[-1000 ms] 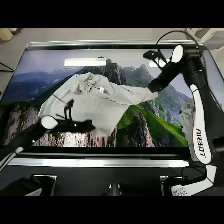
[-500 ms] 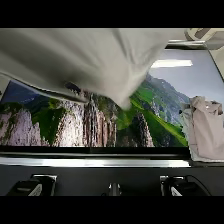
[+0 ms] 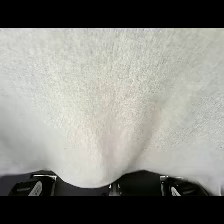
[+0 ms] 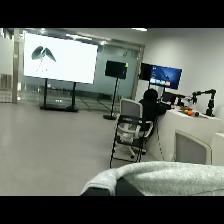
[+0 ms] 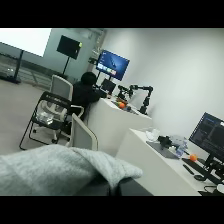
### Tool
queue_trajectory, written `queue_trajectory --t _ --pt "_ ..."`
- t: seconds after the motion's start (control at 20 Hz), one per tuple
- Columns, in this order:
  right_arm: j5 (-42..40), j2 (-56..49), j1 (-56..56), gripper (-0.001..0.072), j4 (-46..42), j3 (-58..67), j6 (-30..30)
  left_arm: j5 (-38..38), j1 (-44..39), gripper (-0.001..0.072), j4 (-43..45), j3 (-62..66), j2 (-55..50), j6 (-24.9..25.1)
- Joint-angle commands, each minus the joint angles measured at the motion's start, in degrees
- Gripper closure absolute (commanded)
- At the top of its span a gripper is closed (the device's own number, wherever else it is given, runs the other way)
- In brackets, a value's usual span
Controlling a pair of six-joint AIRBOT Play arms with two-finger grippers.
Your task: Fold the shirts.
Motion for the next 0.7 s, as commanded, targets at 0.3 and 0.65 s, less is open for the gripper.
queue_trajectory --t 0.3,0.65 --pt "-2.8 -26.5 0.0 0.0690 -0.9 -1.3 9.4 2.9 0.6 0.0679 0.4 -32.7 -1.3 -1.1" --pt "-7.5 -51.2 0.0 0.0689 16.2 -1.4 24.4 19.4 0.6 0.0678 -0.1 -42.0 -18.5 -1.1"
